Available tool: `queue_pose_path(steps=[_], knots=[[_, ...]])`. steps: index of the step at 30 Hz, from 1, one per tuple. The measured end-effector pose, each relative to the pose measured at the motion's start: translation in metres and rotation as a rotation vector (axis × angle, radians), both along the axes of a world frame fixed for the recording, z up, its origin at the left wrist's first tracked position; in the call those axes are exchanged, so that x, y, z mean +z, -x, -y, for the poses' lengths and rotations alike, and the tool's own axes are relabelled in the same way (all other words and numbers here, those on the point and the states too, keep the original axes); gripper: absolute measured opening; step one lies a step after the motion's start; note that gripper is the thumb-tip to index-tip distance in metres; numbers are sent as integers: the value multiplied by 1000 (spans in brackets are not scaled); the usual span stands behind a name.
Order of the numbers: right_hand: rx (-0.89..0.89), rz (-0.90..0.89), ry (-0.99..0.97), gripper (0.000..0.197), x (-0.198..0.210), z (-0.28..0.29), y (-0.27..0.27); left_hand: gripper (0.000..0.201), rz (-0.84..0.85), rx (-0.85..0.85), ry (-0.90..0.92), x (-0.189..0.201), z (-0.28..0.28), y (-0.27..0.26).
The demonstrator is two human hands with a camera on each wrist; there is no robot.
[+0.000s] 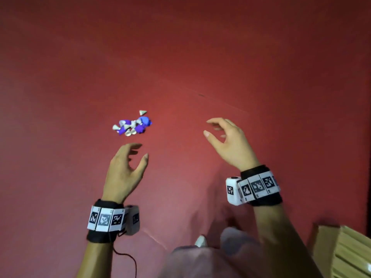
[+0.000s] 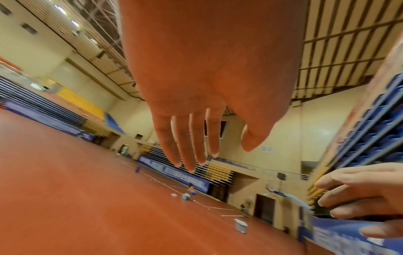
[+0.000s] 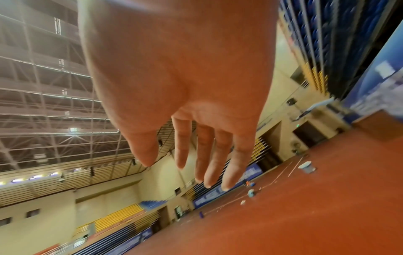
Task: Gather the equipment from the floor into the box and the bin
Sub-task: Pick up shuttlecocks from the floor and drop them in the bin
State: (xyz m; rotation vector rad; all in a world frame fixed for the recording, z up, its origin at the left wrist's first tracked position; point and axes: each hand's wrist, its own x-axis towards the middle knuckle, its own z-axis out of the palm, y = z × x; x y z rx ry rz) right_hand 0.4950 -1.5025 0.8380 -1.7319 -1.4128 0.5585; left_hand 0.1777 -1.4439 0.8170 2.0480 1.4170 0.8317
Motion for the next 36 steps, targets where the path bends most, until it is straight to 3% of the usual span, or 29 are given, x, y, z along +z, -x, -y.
queue_pose_path(steps=[8,17,22,29,36], knots=[[260,-40,42,27,-45,-180,43,34,-71,232,52,-23,-87,42],[376,-71,38,23,-44,-422,31,36,-165,344,12,7,-276,15],[407,-62,68,24,-48,-517,37,35,-213,403,58,13,-354,21],[462,-8,142,27,-77,-648,61,35,-216,448,96,-13,-474,50],[447,59,198,29,-91,-810,98,34,-170,440,95,-42,-654,99]])
